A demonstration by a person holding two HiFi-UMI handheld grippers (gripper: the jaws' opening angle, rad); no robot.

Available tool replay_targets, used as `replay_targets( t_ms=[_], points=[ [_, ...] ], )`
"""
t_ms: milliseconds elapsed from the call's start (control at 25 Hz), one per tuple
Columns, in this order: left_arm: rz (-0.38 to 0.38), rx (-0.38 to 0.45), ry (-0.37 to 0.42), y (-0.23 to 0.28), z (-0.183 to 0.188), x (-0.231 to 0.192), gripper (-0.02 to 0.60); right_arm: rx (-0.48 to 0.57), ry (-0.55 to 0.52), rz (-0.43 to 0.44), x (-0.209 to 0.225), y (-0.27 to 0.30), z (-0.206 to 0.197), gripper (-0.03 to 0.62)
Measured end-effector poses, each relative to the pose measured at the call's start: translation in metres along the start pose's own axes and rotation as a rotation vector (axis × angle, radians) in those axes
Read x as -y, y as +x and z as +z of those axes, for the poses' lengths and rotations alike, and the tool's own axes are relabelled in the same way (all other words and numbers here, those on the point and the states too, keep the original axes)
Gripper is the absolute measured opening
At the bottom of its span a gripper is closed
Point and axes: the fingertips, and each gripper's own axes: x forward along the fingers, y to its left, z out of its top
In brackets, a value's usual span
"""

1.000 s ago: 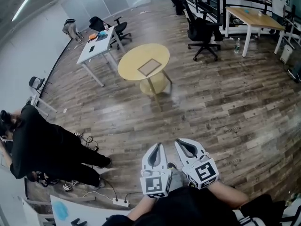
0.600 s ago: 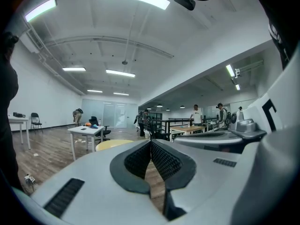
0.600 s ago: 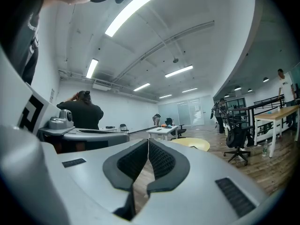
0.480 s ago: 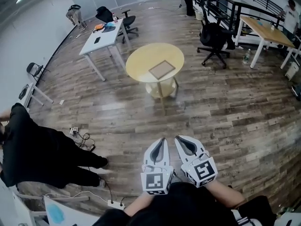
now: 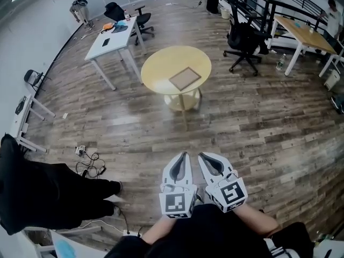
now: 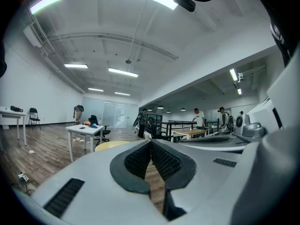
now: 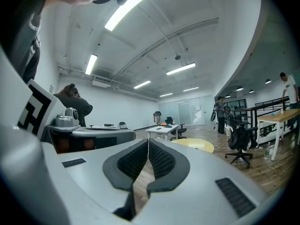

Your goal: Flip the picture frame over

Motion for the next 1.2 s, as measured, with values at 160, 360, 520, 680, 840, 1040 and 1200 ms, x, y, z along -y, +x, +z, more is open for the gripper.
replay_targets(
  t_ms=[160, 360, 520, 680, 840, 1040, 1200],
  points=[
    [0.018, -0.009, 0.000, 0.030, 0.003, -0.012, 0.023, -0.003, 0.015, 0.008, 0.021, 0.027, -0.002, 0.020],
    [0.022, -0.012, 0.016, 0.092, 0.008, -0.020, 0.023, 0.033, 0.031, 0.018, 0.071, 0.064, 0.004, 0.020],
    [0.003, -0.009, 0.044, 0.153, 0.008, -0.019, 0.023, 0.075, 0.031, 0.034, 0.122, 0.094, 0.017, 0.020],
    [0.002, -0.014, 0.052, 0.207, 0.011, -0.023, 0.023, 0.030, 0.008, 0.059, 0.165, 0.125, 0.017, 0.020],
    [0.021, -0.010, 0.061, 0.250, 0.016, -0.028, 0.023, 0.016, 0.025, 0.090, 0.203, 0.150, 0.016, 0.020],
    [0.076, -0.023, 0.062, 0.293, 0.015, -0.044, 0.023, 0.012, 0.074, 0.126, 0.244, 0.181, 0.015, 0.020],
    [0.124, -0.032, 0.062, 0.304, 0.012, -0.056, 0.023, 0.008, 0.096, 0.133, 0.259, 0.194, 0.008, 0.020]
  ],
)
